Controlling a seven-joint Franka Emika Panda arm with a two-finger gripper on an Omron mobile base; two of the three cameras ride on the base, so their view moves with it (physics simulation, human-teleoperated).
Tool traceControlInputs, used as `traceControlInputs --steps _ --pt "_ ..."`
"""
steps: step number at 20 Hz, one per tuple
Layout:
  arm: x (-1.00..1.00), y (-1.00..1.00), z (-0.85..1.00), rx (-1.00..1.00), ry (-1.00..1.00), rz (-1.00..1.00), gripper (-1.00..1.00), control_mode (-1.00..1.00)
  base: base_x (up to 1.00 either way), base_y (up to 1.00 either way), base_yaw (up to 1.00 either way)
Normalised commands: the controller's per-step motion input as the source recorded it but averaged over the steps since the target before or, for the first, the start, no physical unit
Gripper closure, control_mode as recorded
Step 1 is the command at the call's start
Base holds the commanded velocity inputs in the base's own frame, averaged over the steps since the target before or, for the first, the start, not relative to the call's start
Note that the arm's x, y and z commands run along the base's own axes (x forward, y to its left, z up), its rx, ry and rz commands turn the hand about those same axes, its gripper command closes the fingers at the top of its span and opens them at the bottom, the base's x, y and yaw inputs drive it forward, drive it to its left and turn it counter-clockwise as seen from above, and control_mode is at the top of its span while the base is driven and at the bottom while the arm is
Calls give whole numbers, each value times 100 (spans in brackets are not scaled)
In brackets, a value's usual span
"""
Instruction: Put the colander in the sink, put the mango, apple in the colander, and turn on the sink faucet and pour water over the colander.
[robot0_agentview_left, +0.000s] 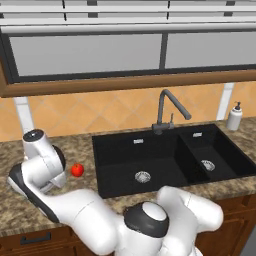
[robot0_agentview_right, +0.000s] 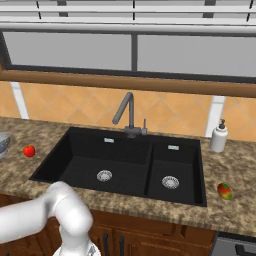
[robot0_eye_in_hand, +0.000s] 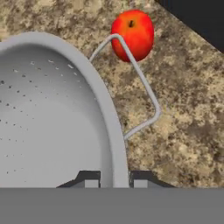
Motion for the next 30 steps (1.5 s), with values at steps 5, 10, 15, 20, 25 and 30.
traceControlInputs --steps 5,10,15,20,25,30 --pt "-43 -46 65 18 -6 -25 100 -100 0 0 0" --pt "-49 -92 49 24 -3 -33 100 -100 0 0 0" --pt "-29 -99 35 18 0 -47 100 -100 0 0 0" --pt "-3 -88 43 13 4 -62 100 -100 0 0 0" --pt "0 -82 39 11 1 -67 100 -100 0 0 0" --pt "0 -84 22 15 5 -59 100 -100 0 0 0"
